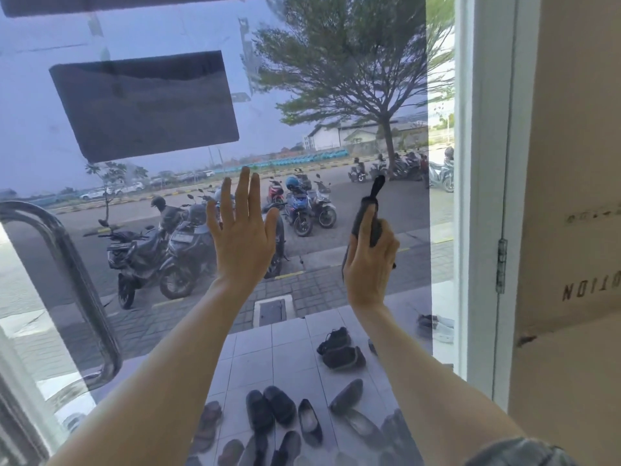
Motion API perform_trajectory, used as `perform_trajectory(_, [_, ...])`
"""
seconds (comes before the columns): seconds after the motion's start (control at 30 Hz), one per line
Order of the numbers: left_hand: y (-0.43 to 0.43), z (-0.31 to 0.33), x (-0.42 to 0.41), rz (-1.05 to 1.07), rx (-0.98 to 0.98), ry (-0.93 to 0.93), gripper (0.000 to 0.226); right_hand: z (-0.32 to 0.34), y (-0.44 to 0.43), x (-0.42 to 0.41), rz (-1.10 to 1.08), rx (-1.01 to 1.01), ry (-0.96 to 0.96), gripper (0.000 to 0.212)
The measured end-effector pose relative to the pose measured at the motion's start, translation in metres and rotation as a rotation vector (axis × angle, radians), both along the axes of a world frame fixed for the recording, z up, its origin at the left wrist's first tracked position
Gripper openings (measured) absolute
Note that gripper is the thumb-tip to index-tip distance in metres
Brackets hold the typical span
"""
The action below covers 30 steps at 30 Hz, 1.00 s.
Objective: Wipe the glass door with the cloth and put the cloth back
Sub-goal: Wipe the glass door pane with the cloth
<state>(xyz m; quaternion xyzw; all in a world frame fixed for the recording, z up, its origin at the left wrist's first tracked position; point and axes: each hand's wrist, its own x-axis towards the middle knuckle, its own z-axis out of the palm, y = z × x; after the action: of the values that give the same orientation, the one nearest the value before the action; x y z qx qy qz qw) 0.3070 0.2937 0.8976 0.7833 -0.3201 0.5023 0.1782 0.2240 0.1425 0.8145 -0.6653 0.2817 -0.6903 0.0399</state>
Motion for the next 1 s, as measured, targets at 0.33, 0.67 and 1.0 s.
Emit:
perform_trajectory(0.33, [-0.008,0.0,-0.004,-0.013,-0.046,0.007,0.063,0.037,-0.001,0.001,0.067,0.057,-0.096,0.045])
perform_trajectory(0.67, [0.02,0.008,0.0,-0.105,0.035,-0.008,0.057,-0.012,0.078,0.039,0.01,0.446,-0.095,0.049])
perform_trajectory(1.0, [0.129,0.008,0.055,-0.007,0.004,-0.058,0.054,0.04,0.098,0.052,0.027,0.399,-0.197,0.048])
